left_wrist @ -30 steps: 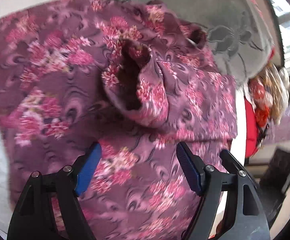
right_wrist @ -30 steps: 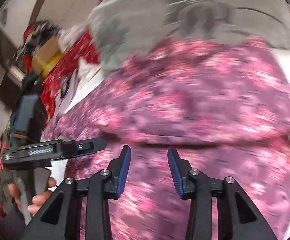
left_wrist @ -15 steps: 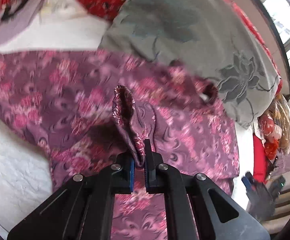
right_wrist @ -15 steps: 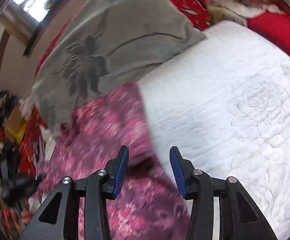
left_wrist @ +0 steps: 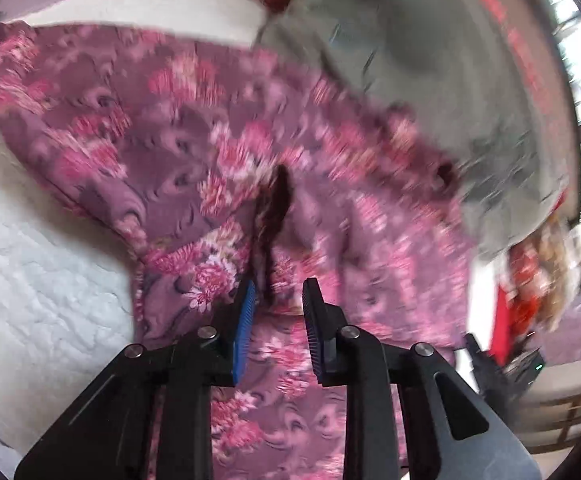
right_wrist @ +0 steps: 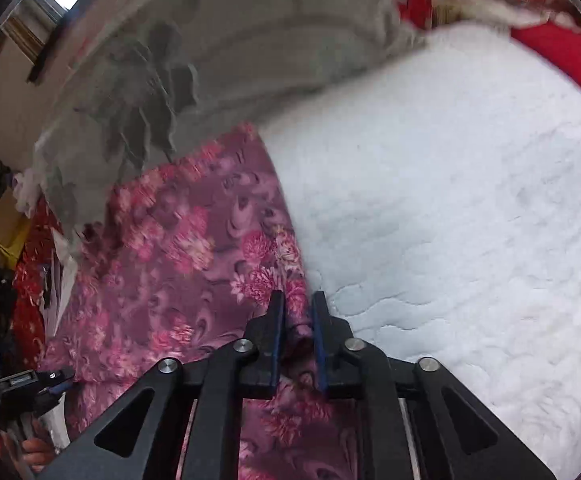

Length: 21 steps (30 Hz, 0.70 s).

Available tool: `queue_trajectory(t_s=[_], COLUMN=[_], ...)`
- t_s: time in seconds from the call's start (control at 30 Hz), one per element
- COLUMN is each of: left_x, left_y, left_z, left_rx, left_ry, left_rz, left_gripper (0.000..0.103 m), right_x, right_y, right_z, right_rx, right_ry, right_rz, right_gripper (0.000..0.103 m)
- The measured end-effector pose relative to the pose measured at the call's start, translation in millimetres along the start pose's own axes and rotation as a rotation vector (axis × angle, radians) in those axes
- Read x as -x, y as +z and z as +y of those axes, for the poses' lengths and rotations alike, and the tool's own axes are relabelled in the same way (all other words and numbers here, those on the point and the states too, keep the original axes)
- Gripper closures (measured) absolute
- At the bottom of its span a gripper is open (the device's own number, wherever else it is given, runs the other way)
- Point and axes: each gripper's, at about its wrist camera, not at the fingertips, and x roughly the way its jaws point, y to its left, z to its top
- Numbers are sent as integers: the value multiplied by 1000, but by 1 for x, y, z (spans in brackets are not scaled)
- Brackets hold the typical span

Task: Fold small clothes

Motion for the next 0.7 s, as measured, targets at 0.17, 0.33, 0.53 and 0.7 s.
queue_trajectory(t_s=[0.17, 0.33, 0.53, 0.7], left_x=[-18, -32, 29, 81], left_y=[3, 1, 21, 46], left_z=[-22, -18, 32, 116], left_rx=[-72, -81, -17, 122], left_ry=[95, 107, 51, 128], left_rz=[-8, 33, -42, -138], left_gripper=[65, 65, 46, 46], right_x=[27, 15, -23, -59], right_y=[-5, -24, -53, -77], right_z=[40, 101, 189, 245], right_rx=[93, 217, 359, 431], right_ry=[30, 101, 199, 257], right_rz=[-82, -14, 81, 106], right_gripper=[84, 84, 80, 79])
